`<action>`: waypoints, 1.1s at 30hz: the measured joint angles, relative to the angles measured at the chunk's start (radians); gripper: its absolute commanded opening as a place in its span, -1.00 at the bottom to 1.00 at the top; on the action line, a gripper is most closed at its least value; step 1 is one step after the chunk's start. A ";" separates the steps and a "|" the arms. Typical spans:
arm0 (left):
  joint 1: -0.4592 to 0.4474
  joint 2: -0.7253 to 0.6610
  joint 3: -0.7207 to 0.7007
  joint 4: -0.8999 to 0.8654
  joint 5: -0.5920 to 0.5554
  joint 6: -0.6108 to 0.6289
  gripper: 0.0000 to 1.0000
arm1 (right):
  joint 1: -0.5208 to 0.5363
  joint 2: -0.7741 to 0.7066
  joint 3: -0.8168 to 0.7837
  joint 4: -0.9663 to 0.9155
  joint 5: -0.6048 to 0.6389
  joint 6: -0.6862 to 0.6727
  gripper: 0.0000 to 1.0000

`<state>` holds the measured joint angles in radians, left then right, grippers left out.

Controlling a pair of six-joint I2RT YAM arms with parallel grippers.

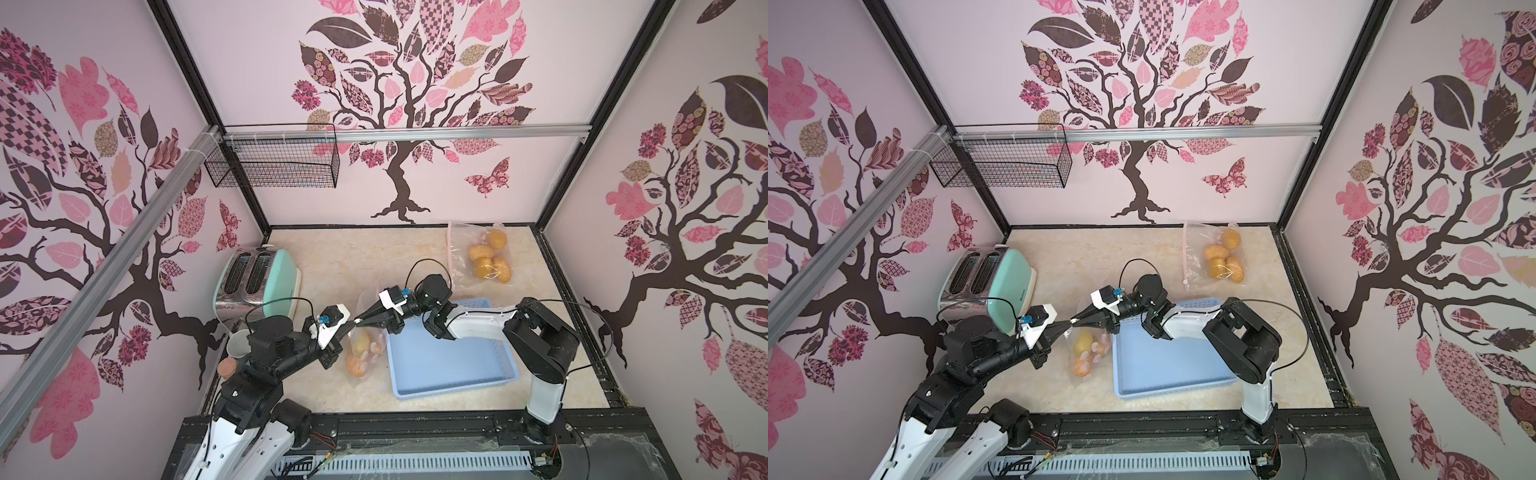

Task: Put the potatoes into a zipper bag and zip it
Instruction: Adjust the zipper food storage bag at the center of the board, then zip the zipper on the zipper food storage bag.

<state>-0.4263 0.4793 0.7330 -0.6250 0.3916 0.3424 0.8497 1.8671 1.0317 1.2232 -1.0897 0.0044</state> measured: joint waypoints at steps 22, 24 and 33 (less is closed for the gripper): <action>-0.035 0.245 0.395 -0.517 -0.103 0.184 -1.00 | -0.002 -0.163 0.077 -0.462 0.049 -0.277 -0.07; -0.035 0.258 0.395 -0.517 -0.103 0.181 -1.00 | 0.011 -0.163 0.076 -0.497 0.056 -0.292 -0.10; -0.035 0.248 0.395 -0.514 -0.102 0.177 -1.00 | 0.034 -0.163 0.076 -0.536 0.068 -0.298 -0.27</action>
<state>-0.4610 0.7273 1.1282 -1.1393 0.2897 0.5194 0.8833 1.7046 1.1076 0.6868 -1.0214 -0.2932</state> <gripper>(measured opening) 0.047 0.376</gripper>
